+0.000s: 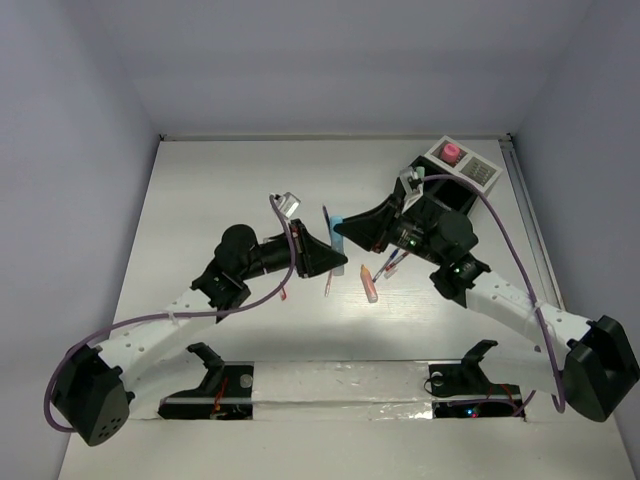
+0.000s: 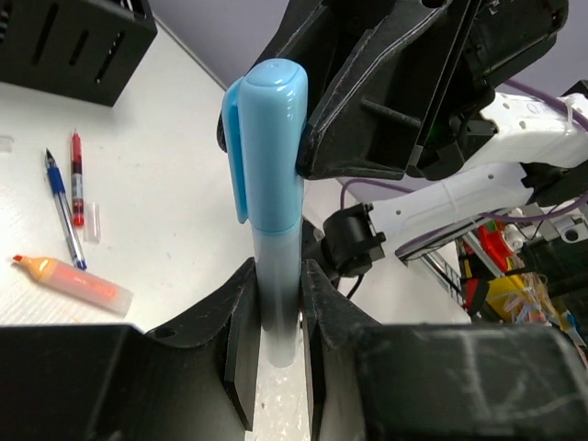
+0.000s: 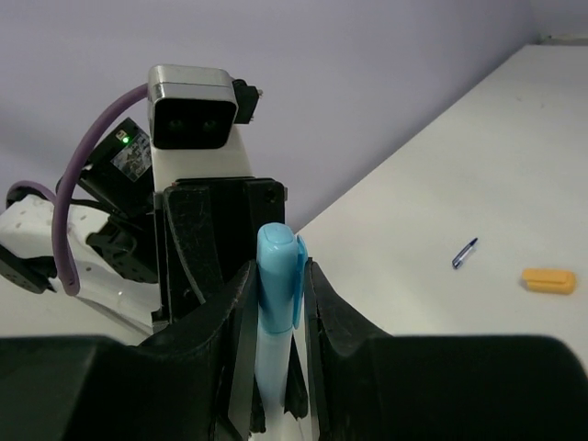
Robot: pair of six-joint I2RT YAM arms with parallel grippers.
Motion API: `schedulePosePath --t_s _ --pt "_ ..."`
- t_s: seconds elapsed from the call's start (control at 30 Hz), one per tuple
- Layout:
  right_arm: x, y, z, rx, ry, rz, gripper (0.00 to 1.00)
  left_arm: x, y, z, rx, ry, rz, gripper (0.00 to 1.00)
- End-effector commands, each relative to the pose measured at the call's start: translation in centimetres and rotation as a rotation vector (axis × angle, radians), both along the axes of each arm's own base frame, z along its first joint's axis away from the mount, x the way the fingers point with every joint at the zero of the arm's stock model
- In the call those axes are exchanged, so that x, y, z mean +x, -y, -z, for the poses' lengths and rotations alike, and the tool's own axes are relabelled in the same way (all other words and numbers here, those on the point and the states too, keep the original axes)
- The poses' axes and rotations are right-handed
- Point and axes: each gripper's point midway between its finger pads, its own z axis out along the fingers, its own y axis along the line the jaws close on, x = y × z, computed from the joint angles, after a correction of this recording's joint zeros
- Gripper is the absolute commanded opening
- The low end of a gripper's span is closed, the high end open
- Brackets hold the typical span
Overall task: Sort the stationery into containers
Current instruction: Close the pen cap on the pen.
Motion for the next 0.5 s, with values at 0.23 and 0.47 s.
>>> schedulePosePath --t_s 0.23,0.47 --pt "-5.6 0.5 14.8 -0.316 -0.32 -0.183 0.0 -1.5 -3.3 -20.0 -0.439 0.491 -0.089 0.0" --pt "-7.4 0.4 16.3 -0.341 -0.353 -0.238 0.0 -1.7 -3.1 -21.2 -0.438 0.504 -0.073 0.0"
